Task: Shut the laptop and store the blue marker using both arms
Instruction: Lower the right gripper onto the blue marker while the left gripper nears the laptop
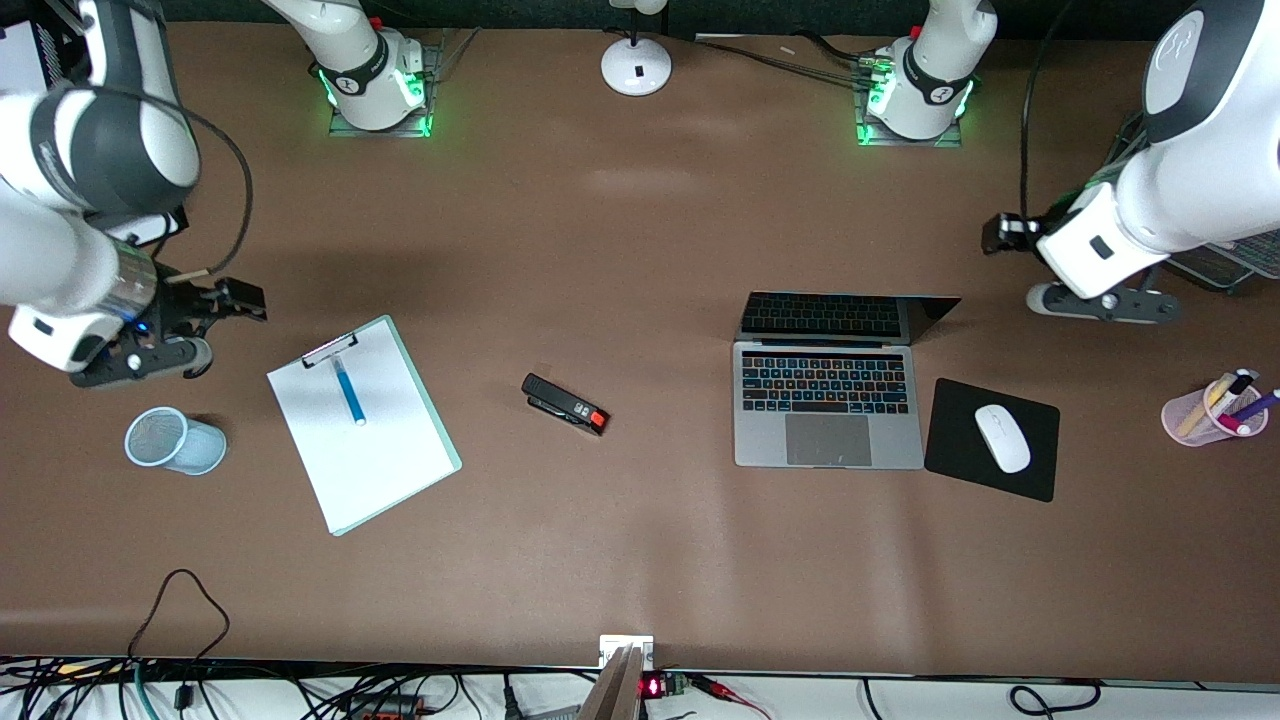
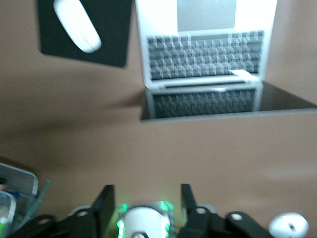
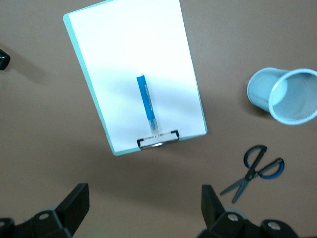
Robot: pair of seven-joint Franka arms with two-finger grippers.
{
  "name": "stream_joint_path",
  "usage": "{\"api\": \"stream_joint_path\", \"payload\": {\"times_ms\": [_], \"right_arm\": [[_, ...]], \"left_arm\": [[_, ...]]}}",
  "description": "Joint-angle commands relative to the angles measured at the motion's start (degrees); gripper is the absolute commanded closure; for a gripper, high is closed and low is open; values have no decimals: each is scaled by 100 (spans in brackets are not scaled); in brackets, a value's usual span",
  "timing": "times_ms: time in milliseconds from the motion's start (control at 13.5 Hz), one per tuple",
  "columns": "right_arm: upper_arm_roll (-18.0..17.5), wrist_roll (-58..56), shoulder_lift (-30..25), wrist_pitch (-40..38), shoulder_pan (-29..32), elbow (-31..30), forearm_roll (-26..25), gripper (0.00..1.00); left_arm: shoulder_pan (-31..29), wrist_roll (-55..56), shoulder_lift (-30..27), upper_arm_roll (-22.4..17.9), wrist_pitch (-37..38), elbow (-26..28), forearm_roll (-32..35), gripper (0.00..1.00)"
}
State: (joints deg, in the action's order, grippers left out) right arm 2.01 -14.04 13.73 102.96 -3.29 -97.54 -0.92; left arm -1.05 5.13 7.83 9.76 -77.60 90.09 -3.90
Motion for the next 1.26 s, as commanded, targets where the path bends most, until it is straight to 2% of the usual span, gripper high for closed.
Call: {"api": "stream_joint_path", "payload": {"times_ms": [0,223,372,446,669,966,1041,1189], "right_arm": [[-25,-344,270,416,30,-20,13,0],[-25,-653,534,943,30,-159,22,0],[-34,-853,639,1452,4,-440,31,0],[-43,-1107,736,1724,4,-555,31,1],[-60,-1637,1096,2209,4,-609,66,8],[-184,-1646,1527,2684,-49,-600,75,22],[-184,-1646,1658,2807,-49,-574,75,23],[-192,-1646,1843,3018,-136,-547,75,32]], "left_arm": [[0,154,-62,191,316,130,-330,90],[-17,488,-316,744,255,683,-366,90],[-53,498,-492,913,-69,1131,-374,91],[-1,507,-667,957,-375,1464,-531,91],[-44,612,-1195,1466,-1447,2545,-568,91],[-44,638,-1144,1678,-2730,3319,-533,91],[-27,621,-1100,1687,-3325,3600,-515,91],[-9,603,-786,1757,-4137,3682,-445,92]]}}
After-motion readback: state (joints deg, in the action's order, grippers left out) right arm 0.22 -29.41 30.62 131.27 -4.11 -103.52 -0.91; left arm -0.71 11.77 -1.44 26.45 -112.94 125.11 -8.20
